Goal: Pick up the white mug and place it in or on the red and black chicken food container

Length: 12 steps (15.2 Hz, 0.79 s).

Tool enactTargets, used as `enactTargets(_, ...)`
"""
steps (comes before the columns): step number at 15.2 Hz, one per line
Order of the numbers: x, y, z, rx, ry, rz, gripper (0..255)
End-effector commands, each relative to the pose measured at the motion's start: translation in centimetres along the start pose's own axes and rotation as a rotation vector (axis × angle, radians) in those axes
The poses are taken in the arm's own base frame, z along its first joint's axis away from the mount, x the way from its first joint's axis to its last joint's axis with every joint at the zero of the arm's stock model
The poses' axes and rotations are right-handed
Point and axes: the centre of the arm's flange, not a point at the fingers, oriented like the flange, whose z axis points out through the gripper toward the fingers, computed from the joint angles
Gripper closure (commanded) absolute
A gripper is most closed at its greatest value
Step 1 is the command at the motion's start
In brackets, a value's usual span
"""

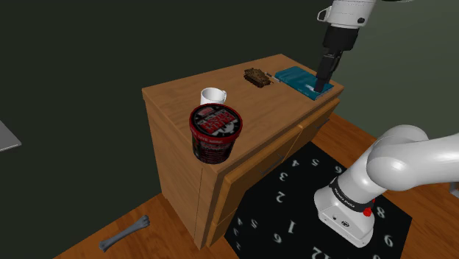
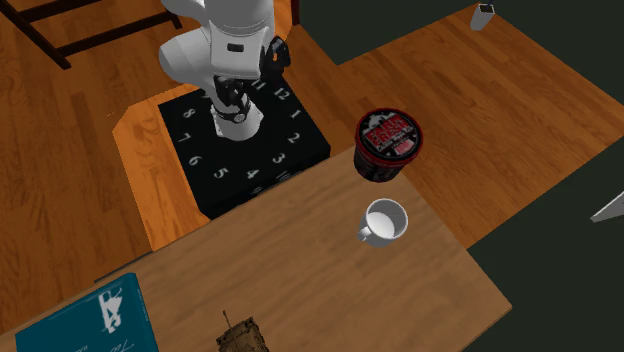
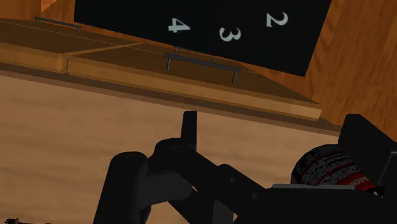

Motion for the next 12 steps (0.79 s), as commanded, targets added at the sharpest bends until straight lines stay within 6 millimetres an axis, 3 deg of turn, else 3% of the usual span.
enactTargets(1, 0.0, 0.0, 0.0, 0.0, 0.0, 0.0, 0)
enactTargets(12, 12.1, -4.1, 4.8, -0.021, 0.069, -0.034, 0)
